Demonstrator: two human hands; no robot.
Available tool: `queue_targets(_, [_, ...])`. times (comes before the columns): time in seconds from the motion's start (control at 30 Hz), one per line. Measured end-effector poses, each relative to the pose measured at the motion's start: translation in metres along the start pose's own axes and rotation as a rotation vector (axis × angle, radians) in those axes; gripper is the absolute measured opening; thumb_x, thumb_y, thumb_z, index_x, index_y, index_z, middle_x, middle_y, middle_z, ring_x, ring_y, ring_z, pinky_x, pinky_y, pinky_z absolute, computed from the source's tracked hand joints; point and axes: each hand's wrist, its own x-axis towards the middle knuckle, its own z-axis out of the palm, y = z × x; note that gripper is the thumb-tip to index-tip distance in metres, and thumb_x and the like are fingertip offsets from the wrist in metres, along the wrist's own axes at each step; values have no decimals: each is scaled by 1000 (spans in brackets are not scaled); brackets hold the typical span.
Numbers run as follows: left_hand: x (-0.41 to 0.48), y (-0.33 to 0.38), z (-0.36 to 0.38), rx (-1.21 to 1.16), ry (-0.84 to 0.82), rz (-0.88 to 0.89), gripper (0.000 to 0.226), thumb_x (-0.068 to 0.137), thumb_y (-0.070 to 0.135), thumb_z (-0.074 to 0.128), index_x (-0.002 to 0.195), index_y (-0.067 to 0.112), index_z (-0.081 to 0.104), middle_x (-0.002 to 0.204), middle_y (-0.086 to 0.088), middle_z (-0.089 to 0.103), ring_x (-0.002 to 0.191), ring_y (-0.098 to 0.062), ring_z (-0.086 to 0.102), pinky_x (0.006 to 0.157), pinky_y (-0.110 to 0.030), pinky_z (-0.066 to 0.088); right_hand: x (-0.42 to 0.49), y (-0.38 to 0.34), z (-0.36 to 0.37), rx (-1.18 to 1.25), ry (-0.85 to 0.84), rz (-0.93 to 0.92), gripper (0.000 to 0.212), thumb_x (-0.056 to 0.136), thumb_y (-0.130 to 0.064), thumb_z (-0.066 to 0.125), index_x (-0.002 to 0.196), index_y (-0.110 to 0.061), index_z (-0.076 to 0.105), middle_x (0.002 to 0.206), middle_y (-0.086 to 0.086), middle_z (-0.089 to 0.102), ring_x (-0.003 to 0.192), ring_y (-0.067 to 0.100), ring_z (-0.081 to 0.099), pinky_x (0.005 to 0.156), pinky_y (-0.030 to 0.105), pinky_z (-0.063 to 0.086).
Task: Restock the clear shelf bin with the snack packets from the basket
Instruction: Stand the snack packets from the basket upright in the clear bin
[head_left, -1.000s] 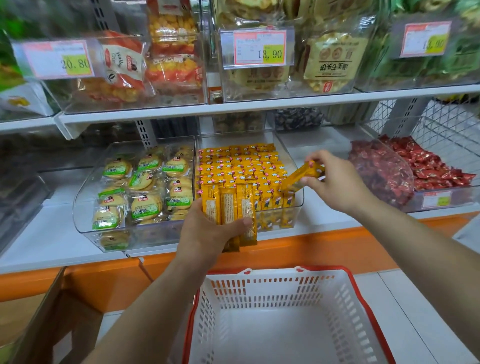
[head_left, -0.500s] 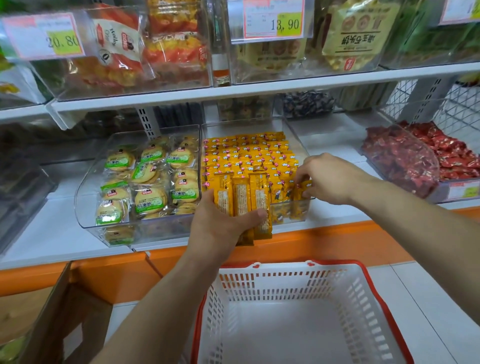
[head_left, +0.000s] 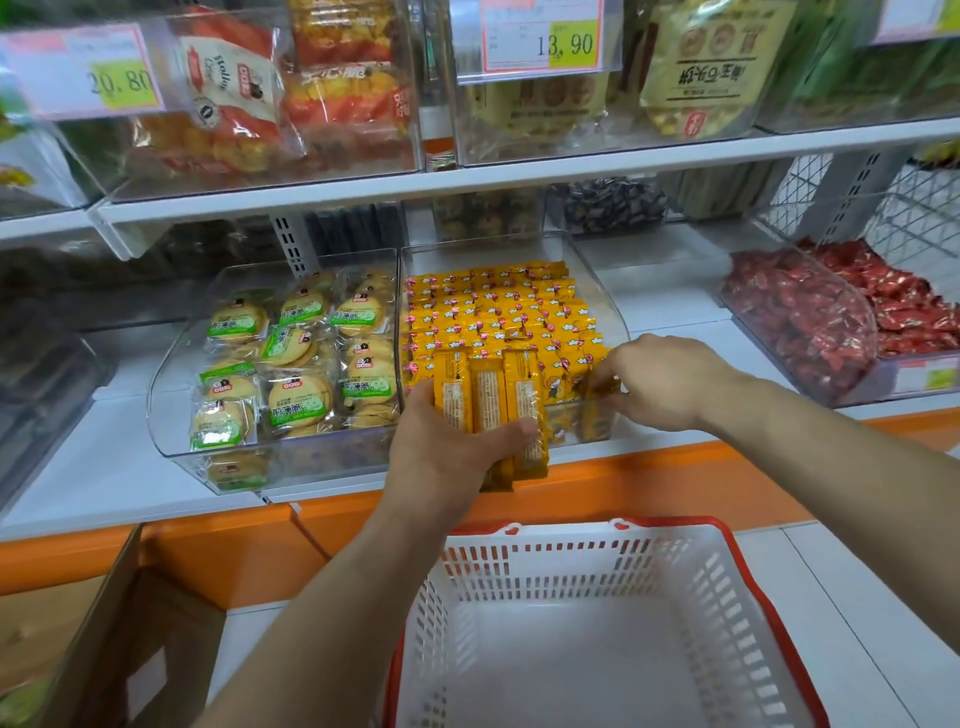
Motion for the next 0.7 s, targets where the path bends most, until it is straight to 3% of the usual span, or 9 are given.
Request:
queue_targets(0.17, [0, -2, 2, -21, -34, -23, 67, 71, 30, 90, 129, 29, 56, 116, 6, 72, 105, -18, 71, 91, -43, 61, -20, -11, -3, 91, -65, 43, 38, 90, -49, 57, 126, -37, 58, 132, -7, 55, 113, 24, 59, 84, 39, 52])
queue_targets(0.27, [-2, -4, 8, -58, -86, -25, 62, 74, 30, 88, 127, 30, 57, 115, 7, 73, 103, -15, 72, 88, -37, 60, -42, -22, 3, 139, 165, 79, 44, 89, -50, 59, 130, -38, 52, 130, -15, 47, 106, 15, 60, 76, 32, 46])
queue_targets(0.33, [-3, -7, 12, -66, -119, -28, 63, 75, 32, 87, 130, 29, 56, 117, 6, 73, 106, -17, 72, 94, -44, 59, -53, -35, 4, 575, 279, 83, 41, 90, -48, 64, 129, -39, 56, 117, -19, 57, 94, 4, 64, 73, 23, 48])
queue_targets(0.4, [-4, -8, 16, -82, -158, -12, 64, 75, 33, 88, 131, 30, 57, 116, 6, 74, 106, -19, 72, 95, -46, 59, -60, -51, 1, 1202, 175, 114, 45, 89, -43, 69, 132, -37, 57, 106, -14, 67, 90, 6, 69, 67, 23, 55])
queue_targets(0.43, [-4, -8, 17, -92, -177, 11, 64, 73, 35, 88, 129, 31, 57, 112, 8, 76, 104, -18, 73, 92, -44, 60, -60, -55, 0, 1346, 135, 115, 50, 88, -42, 72, 135, -38, 55, 103, -10, 67, 90, 10, 70, 66, 27, 56])
queue_targets(0.53, [-6, -9, 19, -104, -241, 72, 62, 63, 43, 85, 120, 36, 61, 102, 15, 77, 95, -8, 75, 76, -26, 62, -60, -58, -1, 1322, 147, 49, 57, 85, -30, 77, 137, -38, 53, 82, 1, 55, 78, 18, 58, 71, 38, 48])
queue_targets(0.6, [-4, -12, 20, -152, -263, 40, 61, 65, 40, 84, 122, 31, 63, 105, 9, 78, 98, -14, 76, 81, -34, 62, -62, -51, -4, 1486, 110, 37, 54, 86, -19, 74, 134, -35, 55, 85, 11, 55, 77, 21, 58, 69, 35, 48])
queue_targets(0.7, [1, -13, 18, -243, -264, -43, 61, 62, 35, 86, 119, 27, 67, 105, 0, 79, 98, -22, 76, 87, -47, 60, -68, -43, -8, 1813, 19, -20, 48, 90, -2, 62, 132, -24, 55, 106, 17, 70, 87, 25, 69, 69, 33, 56])
